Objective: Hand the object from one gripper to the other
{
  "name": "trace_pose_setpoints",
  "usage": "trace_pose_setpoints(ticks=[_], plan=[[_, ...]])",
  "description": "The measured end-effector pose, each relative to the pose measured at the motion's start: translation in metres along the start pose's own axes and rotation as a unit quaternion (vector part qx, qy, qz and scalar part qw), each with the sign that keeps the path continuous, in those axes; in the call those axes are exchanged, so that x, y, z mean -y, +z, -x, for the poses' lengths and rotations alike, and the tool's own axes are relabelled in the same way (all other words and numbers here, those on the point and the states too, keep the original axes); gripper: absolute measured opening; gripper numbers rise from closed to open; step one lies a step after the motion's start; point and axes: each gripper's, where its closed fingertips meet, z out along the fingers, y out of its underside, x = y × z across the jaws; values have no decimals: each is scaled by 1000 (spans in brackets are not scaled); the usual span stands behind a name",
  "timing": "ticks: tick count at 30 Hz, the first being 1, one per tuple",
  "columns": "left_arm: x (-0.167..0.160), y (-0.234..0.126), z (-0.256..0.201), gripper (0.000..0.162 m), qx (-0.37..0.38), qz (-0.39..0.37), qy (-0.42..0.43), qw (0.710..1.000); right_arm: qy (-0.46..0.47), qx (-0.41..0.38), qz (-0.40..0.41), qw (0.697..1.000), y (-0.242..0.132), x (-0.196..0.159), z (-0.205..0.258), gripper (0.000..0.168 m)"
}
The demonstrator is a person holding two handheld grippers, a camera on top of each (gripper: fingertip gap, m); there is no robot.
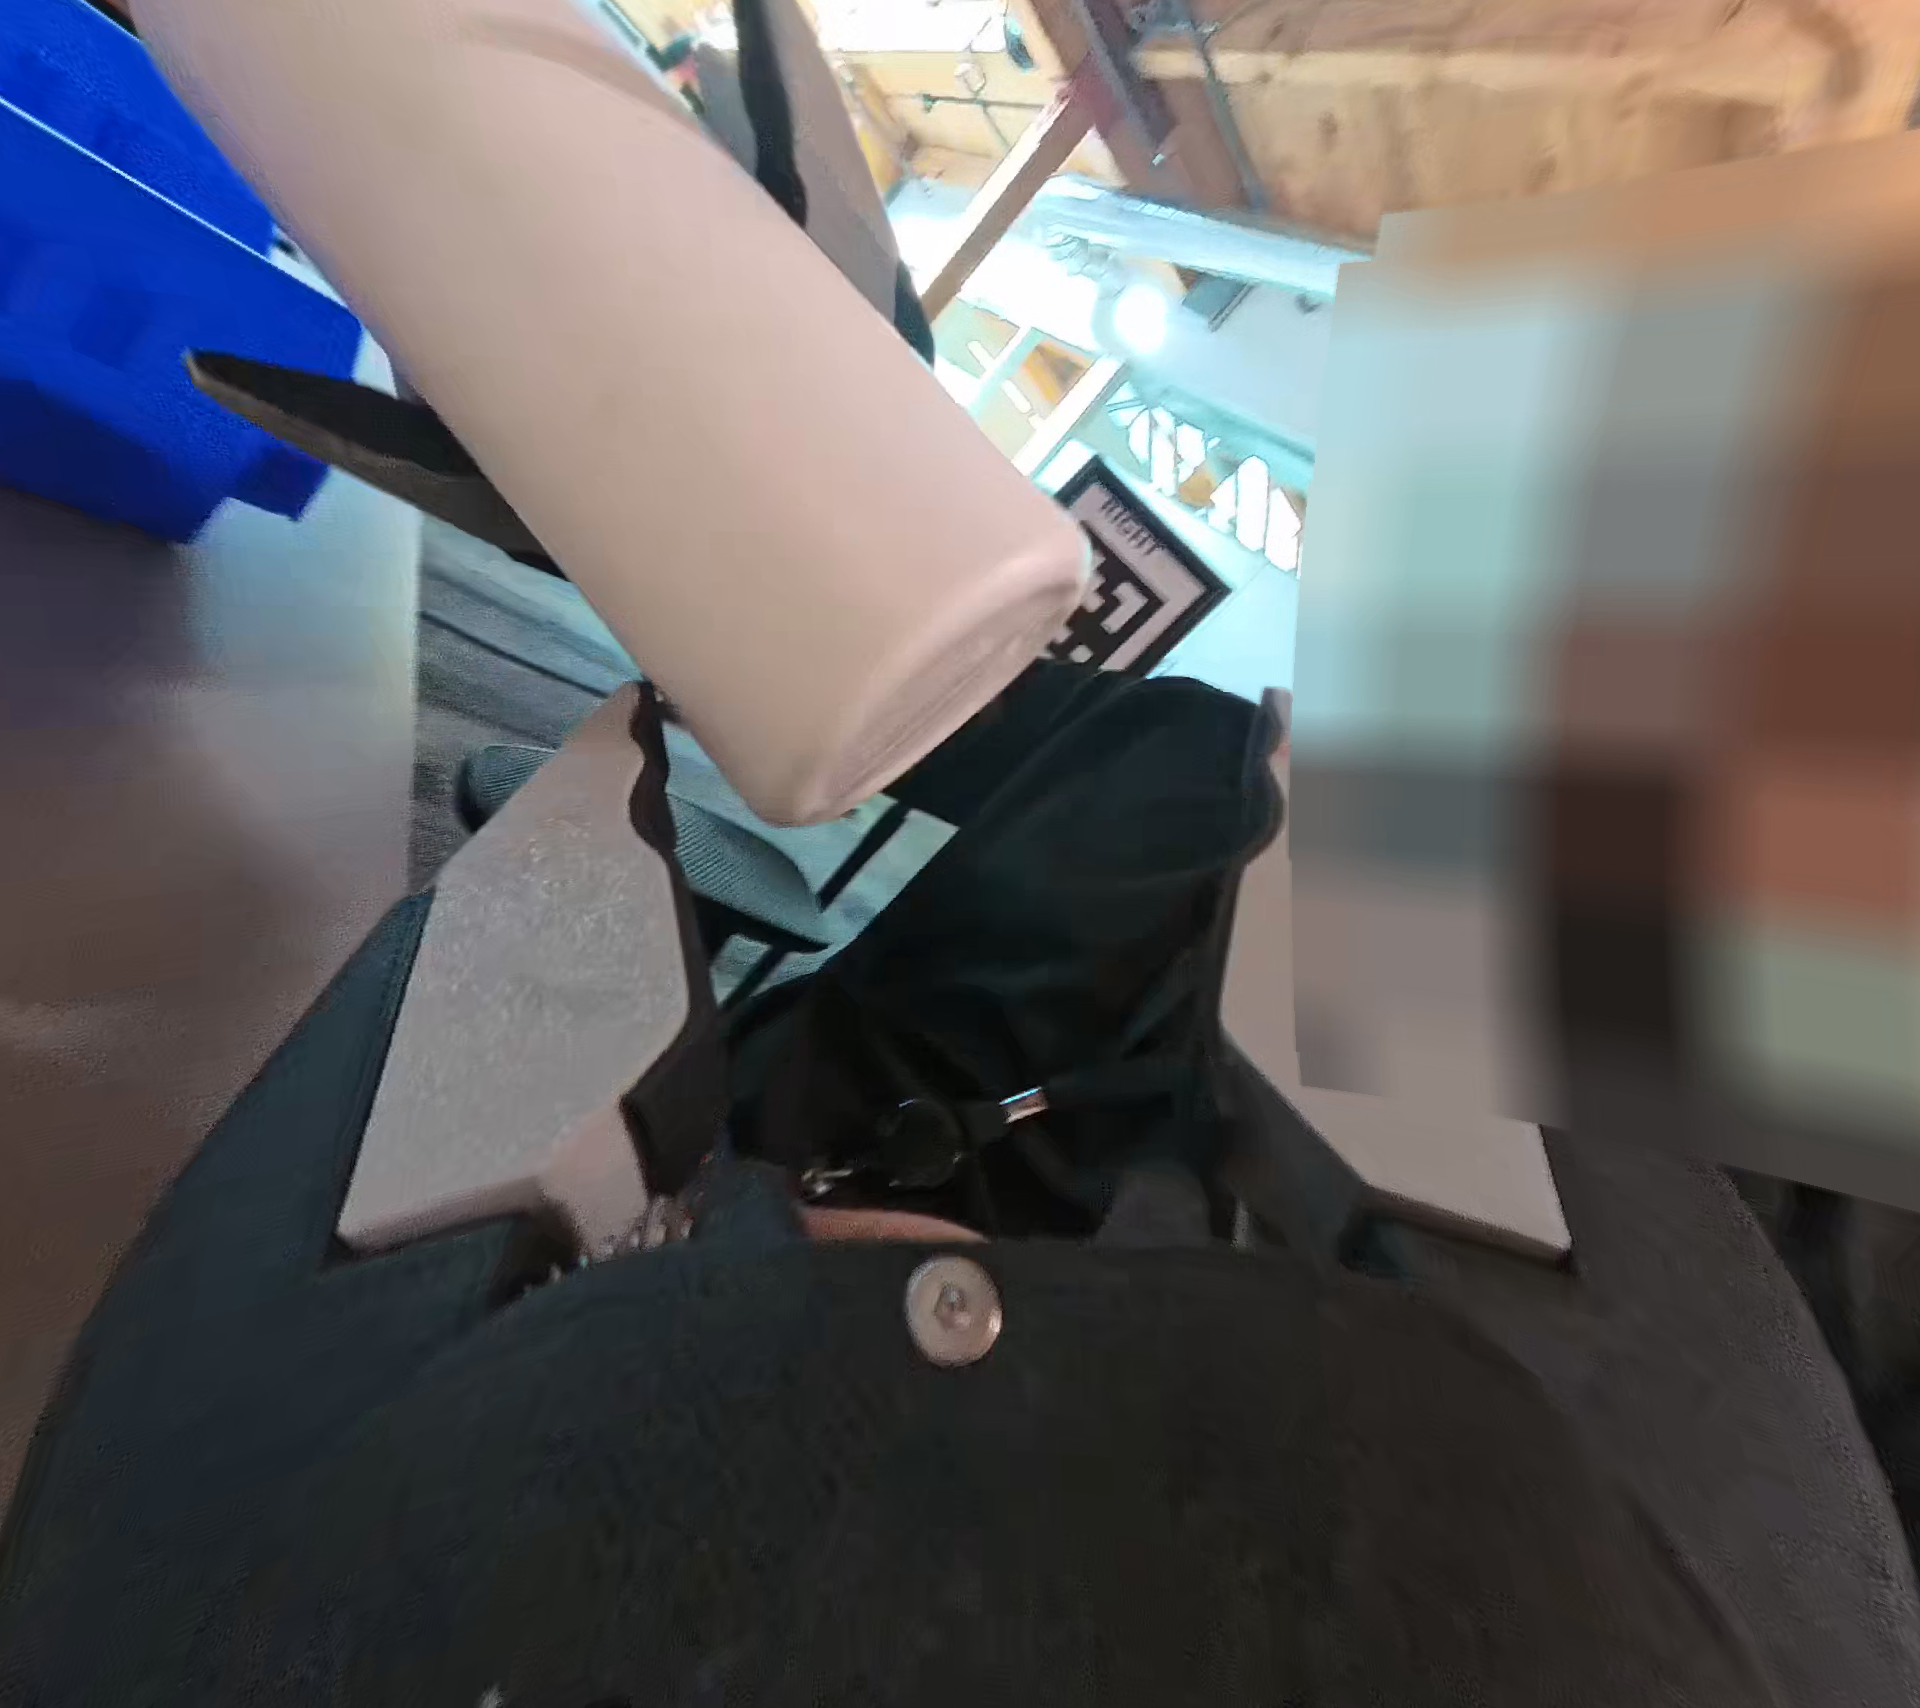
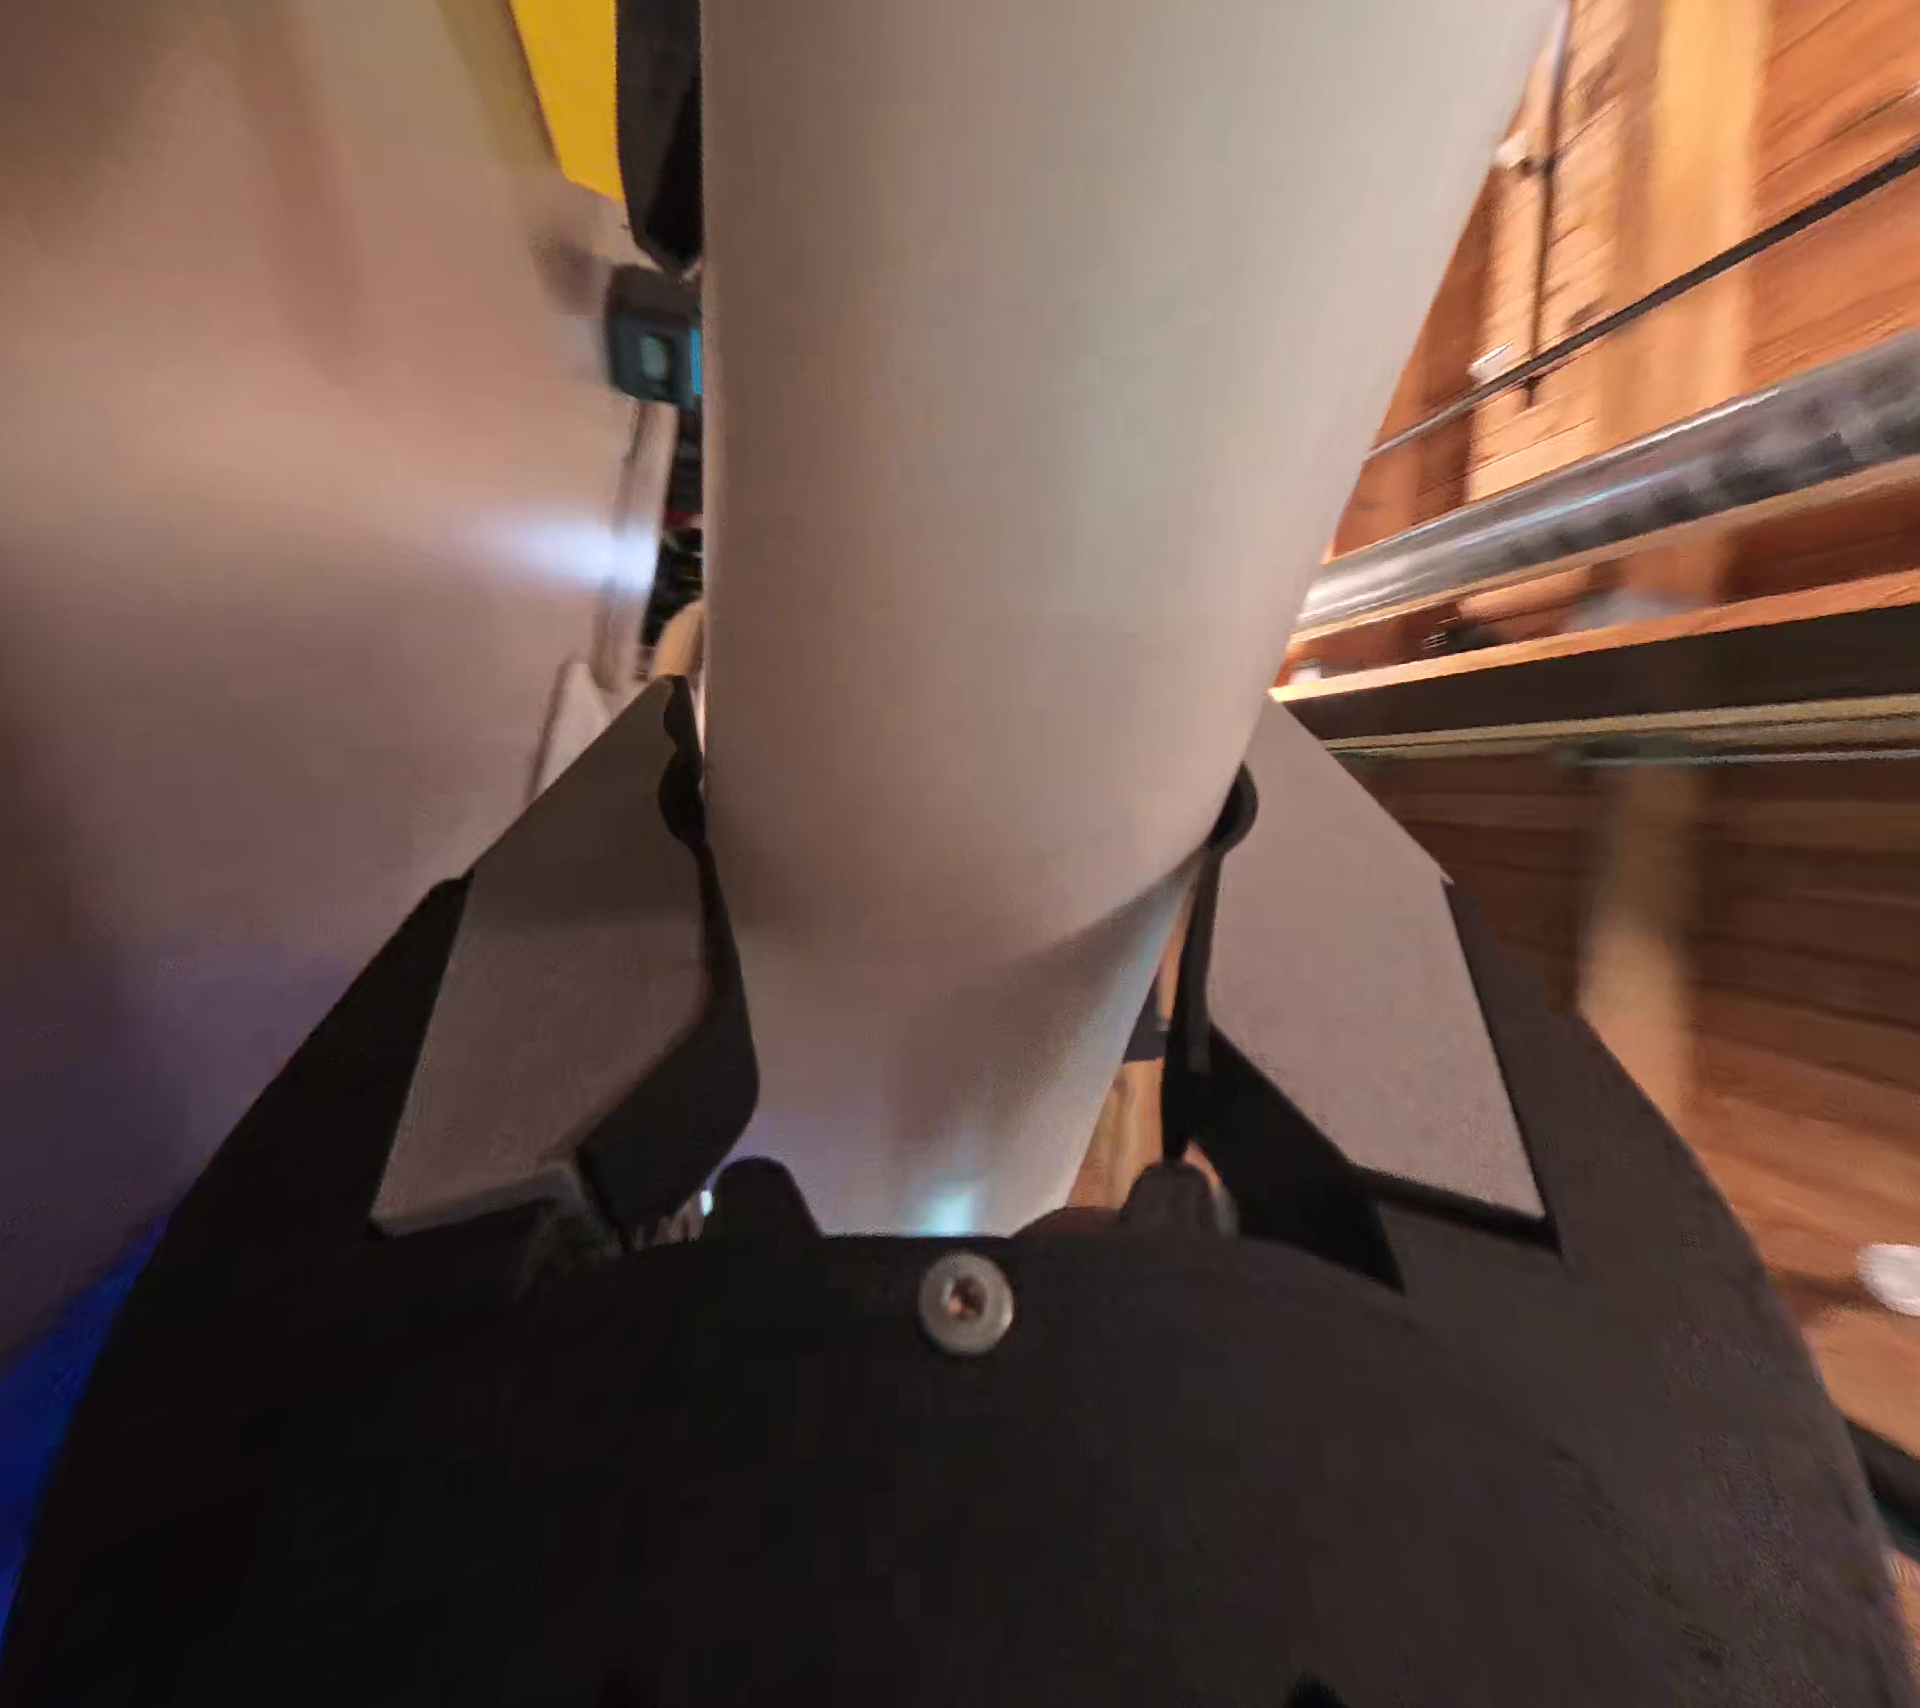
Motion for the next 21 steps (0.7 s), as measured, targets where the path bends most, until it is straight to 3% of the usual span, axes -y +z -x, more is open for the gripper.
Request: trace_pose_setpoints(ticks=[6, 10, 14, 18, 21], plan=[[-23, 20, 22, 111, 40, 48, -23, 998, -134, -15, -24, 991, -3, 16, 2, 97], [-42, 32, 39, 103, 59, 81, -37, 994, -179, 3, -40, 983, 4, 40, 9, 96], [-43, 35, 48, 99, 70, 74, -5, 995, -175, 10, -30, 984, 19, 37, 9, 89], [-23, 28, 40, 97, 43, 28, -21, 998, -125, 13, -12, 992, 27, 26, 0, 86], [-12, 14, 44, 96, 70, 12, 7, 997, -107, -12, -15, 994, 25, 16, -10, 81]])
